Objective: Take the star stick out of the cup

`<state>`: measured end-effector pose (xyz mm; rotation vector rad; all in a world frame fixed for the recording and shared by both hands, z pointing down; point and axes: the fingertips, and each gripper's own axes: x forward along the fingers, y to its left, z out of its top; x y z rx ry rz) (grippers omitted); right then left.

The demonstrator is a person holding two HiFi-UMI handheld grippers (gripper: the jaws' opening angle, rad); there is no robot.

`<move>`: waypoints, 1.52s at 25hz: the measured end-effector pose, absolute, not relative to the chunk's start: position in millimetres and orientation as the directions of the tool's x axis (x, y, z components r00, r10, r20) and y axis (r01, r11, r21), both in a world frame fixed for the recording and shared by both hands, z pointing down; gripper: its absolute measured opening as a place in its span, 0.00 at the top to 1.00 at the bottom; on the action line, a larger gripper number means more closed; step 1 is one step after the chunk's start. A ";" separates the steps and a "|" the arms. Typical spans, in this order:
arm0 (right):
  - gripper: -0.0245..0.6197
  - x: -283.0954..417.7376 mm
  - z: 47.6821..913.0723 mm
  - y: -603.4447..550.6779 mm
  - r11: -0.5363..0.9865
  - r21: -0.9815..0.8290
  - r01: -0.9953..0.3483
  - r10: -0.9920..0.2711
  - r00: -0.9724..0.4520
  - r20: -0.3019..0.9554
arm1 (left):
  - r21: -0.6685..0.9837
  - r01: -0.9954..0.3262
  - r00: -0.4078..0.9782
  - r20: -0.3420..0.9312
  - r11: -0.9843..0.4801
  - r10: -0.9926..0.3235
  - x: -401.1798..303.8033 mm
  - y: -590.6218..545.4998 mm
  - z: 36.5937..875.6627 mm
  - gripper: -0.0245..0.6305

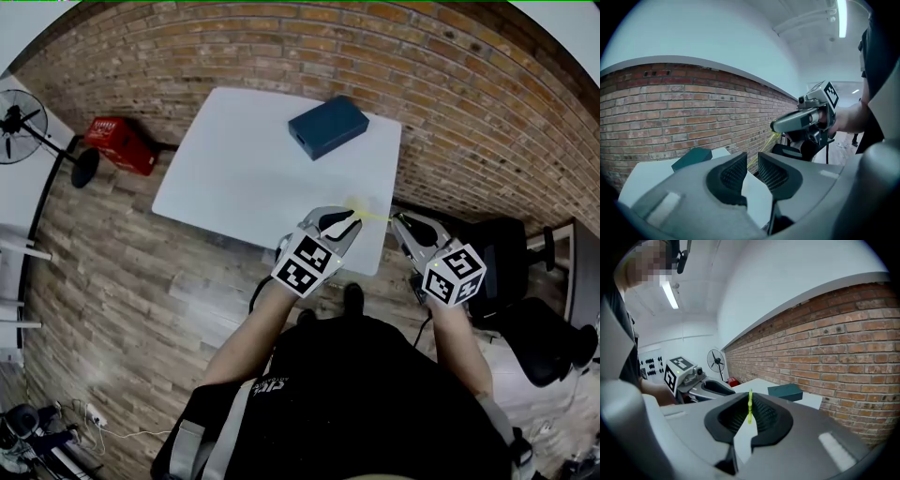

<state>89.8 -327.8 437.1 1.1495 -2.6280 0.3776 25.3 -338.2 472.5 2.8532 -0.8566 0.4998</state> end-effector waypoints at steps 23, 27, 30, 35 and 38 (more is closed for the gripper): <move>0.94 45.6 421.9 -286.4 0.750 -0.146 -0.646 -0.583 -0.748 0.316 | -0.068 -0.498 0.769 0.427 -0.864 -0.476 38.0 -301.8 482.4 0.86; 0.94 59.1 417.5 -291.0 0.756 -0.152 -0.637 -0.574 -0.756 0.315 | -0.149 -0.467 0.753 0.450 -0.872 -0.480 53.8 -304.2 476.9 0.88; 0.93 63.5 414.3 -295.2 0.767 -0.141 -0.626 -0.567 -0.764 0.309 | -0.178 -0.443 0.746 0.471 -0.879 -0.471 60.9 -305.8 476.9 0.90; 0.93 69.9 402.1 -306.4 0.772 -0.148 -0.618 -0.576 -0.779 0.247 | -0.177 -0.433 0.747 0.479 -0.884 -0.461 71.1 -308.3 472.3 0.94; 0.89 71.9 395.0 -310.1 0.779 -0.148 -0.609 -0.579 -0.790 0.202 | -0.169 -0.453 0.739 0.477 -0.875 -0.475 70.5 -311.6 472.9 0.95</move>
